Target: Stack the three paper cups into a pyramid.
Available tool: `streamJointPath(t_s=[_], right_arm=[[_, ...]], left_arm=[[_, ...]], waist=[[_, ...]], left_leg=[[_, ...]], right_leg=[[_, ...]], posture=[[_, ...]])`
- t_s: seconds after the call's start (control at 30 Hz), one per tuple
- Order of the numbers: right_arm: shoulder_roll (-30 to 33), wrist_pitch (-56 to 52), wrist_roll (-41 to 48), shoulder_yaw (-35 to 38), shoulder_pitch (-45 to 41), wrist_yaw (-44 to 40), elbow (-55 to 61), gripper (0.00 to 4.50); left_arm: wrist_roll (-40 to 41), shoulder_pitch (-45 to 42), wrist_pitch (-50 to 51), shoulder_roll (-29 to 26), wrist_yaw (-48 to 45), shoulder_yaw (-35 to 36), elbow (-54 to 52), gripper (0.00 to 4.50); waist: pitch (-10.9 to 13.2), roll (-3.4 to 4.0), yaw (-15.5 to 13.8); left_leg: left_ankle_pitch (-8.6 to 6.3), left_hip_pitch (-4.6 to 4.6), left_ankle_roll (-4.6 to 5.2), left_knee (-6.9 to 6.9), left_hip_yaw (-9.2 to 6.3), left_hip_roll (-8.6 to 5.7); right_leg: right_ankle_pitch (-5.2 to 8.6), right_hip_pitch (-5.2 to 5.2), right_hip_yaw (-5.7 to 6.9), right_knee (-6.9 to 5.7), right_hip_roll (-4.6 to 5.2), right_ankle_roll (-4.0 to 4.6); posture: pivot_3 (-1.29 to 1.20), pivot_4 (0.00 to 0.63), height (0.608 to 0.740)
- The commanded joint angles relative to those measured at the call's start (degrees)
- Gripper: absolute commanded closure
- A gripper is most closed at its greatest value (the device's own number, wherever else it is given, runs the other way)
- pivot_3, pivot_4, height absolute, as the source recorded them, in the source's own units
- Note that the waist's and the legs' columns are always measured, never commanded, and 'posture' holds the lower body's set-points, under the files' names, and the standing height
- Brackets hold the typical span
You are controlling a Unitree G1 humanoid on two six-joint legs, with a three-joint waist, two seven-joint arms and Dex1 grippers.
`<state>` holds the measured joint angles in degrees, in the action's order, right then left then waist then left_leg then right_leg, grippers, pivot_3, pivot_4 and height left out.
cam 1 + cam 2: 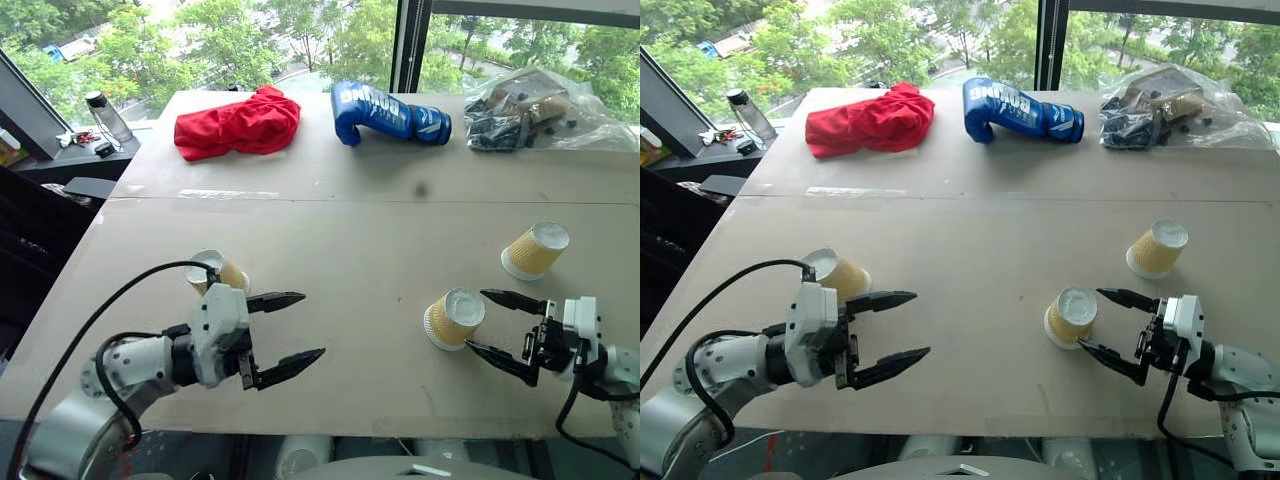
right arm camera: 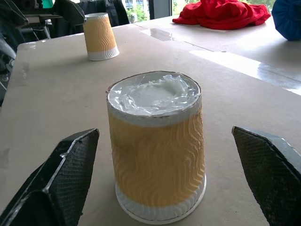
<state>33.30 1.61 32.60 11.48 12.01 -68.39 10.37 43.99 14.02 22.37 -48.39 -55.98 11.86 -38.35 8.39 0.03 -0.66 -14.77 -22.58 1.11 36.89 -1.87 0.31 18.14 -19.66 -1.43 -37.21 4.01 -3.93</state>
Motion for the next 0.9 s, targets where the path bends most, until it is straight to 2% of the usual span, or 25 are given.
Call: streamJointPath(t_s=[0.03,0.37,0.43,0.5,0.57,0.6,0.77,0.83,0.9], right_arm=[[-0.1,-0.8,0.7,-1.0,-1.6,1.2,3.2,0.0],[-0.3,-3.1,0.8,-3.9,-3.7,2.9,5.9,0.0],[-0.3,-3.1,1.3,-4.0,-3.5,2.5,6.2,0.54],[-0.2,-3.4,1.3,-4.0,-3.3,2.5,6.5,1.32],[0.1,-3.6,1.0,-4.1,-3.2,2.5,6.7,2.3],[0.2,-3.8,0.8,-4.1,-3.1,2.7,6.9,2.43],[-0.6,-4.5,0.7,-4.5,-4.7,4.5,7.4,2.43],[-1.6,-5.7,1.1,-5.0,-6.6,6.5,7.7,2.43],[-3.7,-9.0,0.0,-7.5,-12.6,10.9,7.4,2.43]], left_arm=[[5.1,-2.4,2.2,-1.8,-1.6,2.1,-3.1,0.05],[6.9,-5.3,5.0,-1.4,-1.0,1.0,-3.6,0.05],[6.5,-5.8,5.0,-1.2,-1.0,0.6,-3.4,0.0],[6.2,-5.9,5.0,-1.1,-0.9,0.4,-3.4,0.0],[5.9,-6.0,5.0,-1.0,-0.8,0.3,-3.5,0.0],[5.8,-5.9,4.9,-1.0,-0.7,0.2,-3.6,0.0],[5.4,-5.6,4.8,-1.0,-0.1,0.1,-3.9,0.0],[5.8,-5.6,4.8,-0.8,0.4,0.4,-4.1,0.0],[6.7,-6.0,5.2,0.5,3.1,1.3,-3.8,0.0]], waist=[[0.0,0.0,0.0],[0.0,0.0,0.2],[0.0,0.01,0.2],[0.0,0.0,0.2],[0.0,0.0,0.2],[0.0,0.0,0.2],[0.0,0.0,0.2],[0.1,-0.02,0.4],[0.1,-0.04,0.8]], left_leg=[[0.0,0.0,0.0,0.0,0.0,0.0],[0.0,0.04,0.0,0.12,-0.05,0.0],[0.0,0.04,0.0,0.17,-0.05,0.01],[0.0,0.04,0.0,0.19,-0.05,0.0],[0.0,0.04,0.0,0.2,-0.05,0.01],[0.0,0.04,0.0,0.21,-0.05,0.01],[0.0,0.04,0.0,0.21,-0.05,0.01],[0.0,0.04,0.0,0.21,-0.05,0.01],[0.0,0.06,0.0,0.22,-0.04,0.01]], right_leg=[[0.0,0.0,0.02,-0.02,-0.01,0.0],[0.01,-0.02,0.05,-0.27,-0.12,-0.01],[0.01,-0.01,0.05,-0.31,-0.13,-0.01],[0.01,-0.02,0.04,-0.34,-0.14,-0.01],[0.01,-0.02,0.04,-0.36,-0.14,-0.01],[0.01,-0.02,0.04,-0.36,-0.14,-0.01],[0.01,-0.02,0.04,-0.37,-0.15,-0.01],[0.01,-0.02,0.03,-0.38,-0.15,-0.01],[0.01,-0.02,0.01,-0.42,-0.15,-0.01]], posture=[[0.0,0.15,0.74],[0.0,0.15,0.74],[0.0,0.15,0.74],[0.0,0.15,0.74],[0.0,0.15,0.74],[0.0,0.15,0.74],[0.0,0.15,0.74],[0.0,0.15,0.74],[0.0,0.15,0.74]])
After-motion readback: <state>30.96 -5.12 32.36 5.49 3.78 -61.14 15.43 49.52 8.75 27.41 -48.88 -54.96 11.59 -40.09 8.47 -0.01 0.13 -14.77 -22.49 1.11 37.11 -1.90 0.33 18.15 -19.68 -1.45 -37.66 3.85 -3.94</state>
